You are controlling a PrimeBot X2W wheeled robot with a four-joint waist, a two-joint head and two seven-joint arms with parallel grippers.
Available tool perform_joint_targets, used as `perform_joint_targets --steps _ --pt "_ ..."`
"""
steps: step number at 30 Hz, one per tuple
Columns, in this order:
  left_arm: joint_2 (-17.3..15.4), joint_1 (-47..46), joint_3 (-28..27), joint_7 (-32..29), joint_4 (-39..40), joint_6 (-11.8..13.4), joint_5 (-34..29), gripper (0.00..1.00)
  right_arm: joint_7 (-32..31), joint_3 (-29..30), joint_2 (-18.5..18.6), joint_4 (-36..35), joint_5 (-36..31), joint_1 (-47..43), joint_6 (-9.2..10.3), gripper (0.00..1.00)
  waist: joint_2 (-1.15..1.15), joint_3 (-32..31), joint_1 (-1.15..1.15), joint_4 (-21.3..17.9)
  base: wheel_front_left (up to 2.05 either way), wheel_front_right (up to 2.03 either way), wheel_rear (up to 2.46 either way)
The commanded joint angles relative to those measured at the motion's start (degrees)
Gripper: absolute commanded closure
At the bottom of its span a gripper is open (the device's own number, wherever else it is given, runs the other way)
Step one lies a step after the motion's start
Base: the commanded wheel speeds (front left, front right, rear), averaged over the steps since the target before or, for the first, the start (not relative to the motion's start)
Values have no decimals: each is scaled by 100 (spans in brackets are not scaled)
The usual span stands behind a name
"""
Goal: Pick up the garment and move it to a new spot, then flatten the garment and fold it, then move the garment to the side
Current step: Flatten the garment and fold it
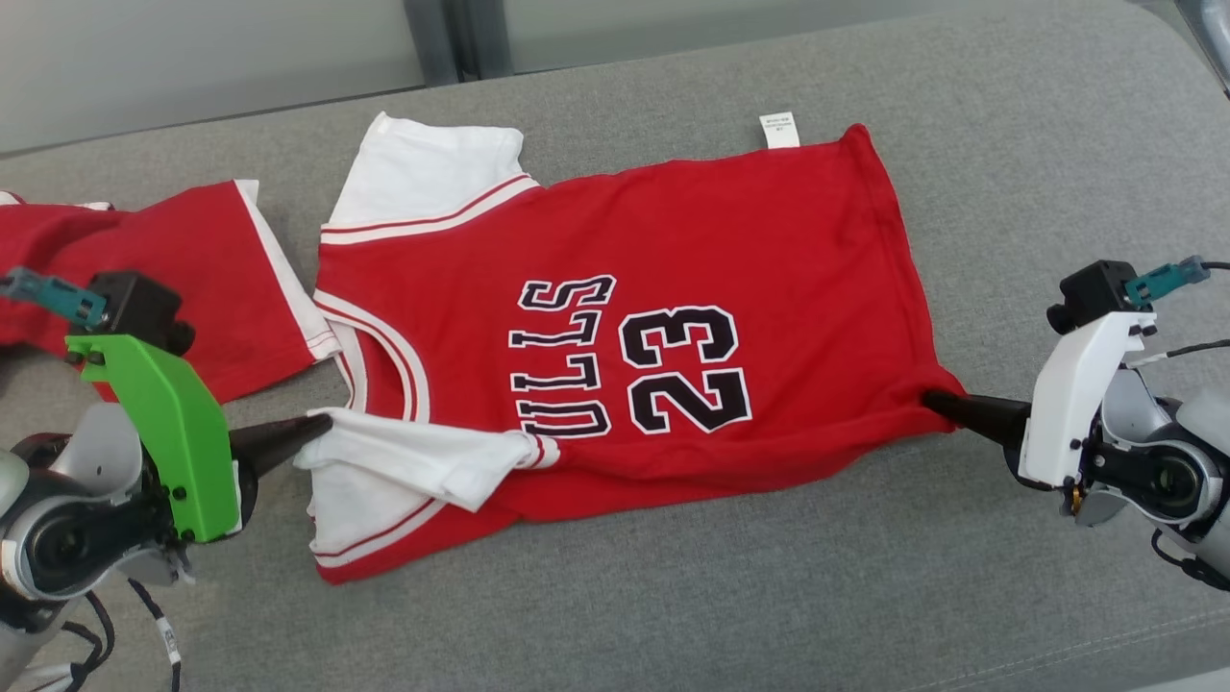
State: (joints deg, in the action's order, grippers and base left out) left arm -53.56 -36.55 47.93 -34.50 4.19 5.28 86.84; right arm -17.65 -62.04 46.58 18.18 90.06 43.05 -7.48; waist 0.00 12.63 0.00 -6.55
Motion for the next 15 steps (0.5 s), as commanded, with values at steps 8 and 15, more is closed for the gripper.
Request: perform_joint_targets --steps 8,15 --pt "576 -657 -85 6 -1079 -346 -123 100 -80 123 -431 656 42 448 -3 100 0 422 0 -175 0 0 0" --pt "958 -769 -62 248 -1755 -621 -264 0 263 184 -686 948 -135 539 -3 0 0 324 0 -103 0 0 0"
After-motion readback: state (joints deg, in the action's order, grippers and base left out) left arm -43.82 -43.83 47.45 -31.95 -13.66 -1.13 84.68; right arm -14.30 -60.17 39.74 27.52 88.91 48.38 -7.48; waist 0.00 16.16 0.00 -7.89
